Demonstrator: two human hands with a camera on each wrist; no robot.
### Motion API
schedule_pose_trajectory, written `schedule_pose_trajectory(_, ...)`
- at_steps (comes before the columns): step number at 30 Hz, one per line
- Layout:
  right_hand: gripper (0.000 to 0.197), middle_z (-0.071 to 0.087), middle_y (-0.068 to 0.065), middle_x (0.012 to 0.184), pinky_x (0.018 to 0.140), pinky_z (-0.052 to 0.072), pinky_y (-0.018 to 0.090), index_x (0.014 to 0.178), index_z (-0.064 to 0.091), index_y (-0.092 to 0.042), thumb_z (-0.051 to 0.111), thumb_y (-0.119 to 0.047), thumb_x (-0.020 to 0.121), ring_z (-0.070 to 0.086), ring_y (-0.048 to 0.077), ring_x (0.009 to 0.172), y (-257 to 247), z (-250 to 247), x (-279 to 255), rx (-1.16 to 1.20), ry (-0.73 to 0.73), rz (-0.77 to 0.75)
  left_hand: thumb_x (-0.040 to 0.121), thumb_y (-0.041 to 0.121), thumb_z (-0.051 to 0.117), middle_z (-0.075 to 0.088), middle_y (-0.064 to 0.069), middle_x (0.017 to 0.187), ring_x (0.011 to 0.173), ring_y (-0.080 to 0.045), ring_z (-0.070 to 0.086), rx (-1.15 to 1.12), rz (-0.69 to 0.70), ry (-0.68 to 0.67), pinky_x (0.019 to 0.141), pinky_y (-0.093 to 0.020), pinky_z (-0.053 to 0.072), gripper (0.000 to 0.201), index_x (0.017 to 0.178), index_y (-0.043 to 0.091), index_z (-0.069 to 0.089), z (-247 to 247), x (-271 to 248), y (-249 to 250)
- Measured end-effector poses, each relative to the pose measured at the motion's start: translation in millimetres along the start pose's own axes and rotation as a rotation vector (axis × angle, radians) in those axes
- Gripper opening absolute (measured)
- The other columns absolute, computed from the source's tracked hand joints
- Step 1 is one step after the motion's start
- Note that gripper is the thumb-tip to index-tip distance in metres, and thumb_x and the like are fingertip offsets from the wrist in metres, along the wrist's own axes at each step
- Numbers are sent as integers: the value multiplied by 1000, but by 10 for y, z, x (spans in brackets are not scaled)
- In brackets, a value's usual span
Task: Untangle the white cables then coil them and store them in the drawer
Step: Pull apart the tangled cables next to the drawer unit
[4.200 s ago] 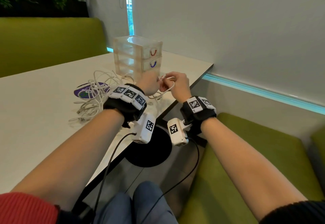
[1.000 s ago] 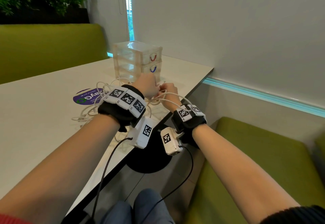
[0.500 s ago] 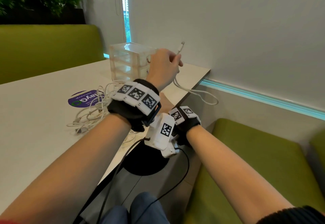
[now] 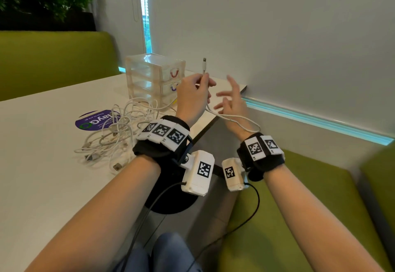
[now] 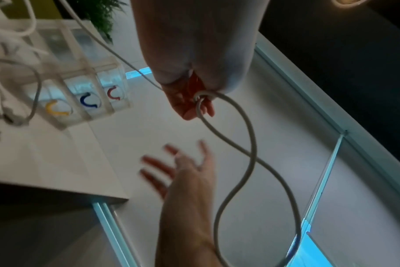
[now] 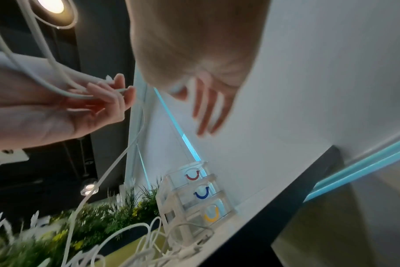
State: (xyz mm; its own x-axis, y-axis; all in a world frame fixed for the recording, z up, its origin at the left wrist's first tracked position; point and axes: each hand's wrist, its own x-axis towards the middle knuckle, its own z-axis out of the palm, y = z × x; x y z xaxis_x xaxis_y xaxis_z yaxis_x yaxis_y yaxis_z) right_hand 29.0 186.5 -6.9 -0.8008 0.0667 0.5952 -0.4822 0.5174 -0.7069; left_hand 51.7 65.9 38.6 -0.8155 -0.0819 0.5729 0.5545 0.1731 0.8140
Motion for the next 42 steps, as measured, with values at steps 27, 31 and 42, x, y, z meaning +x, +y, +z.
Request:
schedule_pose_trajectory(27, 16, 65, 14, 89, 55, 56, 30, 89, 48, -3, 39, -12, 98, 65, 23, 58, 78, 28, -456, 180, -96, 79, 97, 17, 40, 63, -22, 82, 85, -31, 61, 705, -312, -551, 80, -33, 43, 37, 80, -5, 64, -144, -382, -238)
schedule_pose_trajectory(31, 10, 60, 20, 108, 57, 57, 30, 103, 38, -8, 43, -12, 96, 64, 17, 56, 0, 111, -274, 292, -71, 113, 98, 21, 40, 64, -9, 78, 78, -22, 59, 609, -233, -402, 80, -32, 44, 38, 82, 1, 68, -248, -252, -255)
schedule_pose_trajectory(42, 13, 53, 1, 87, 64, 36, 16, 98, 48, -9, 46, 1, 90, 45, 2, 76, -414, 787, -458, 218, -352, 68, 99, 17, 40, 45, 12, 63, 60, 0, 43, 241, 125, -59, 59, -12, 35, 25, 80, 13, 56, -199, -86, -199)
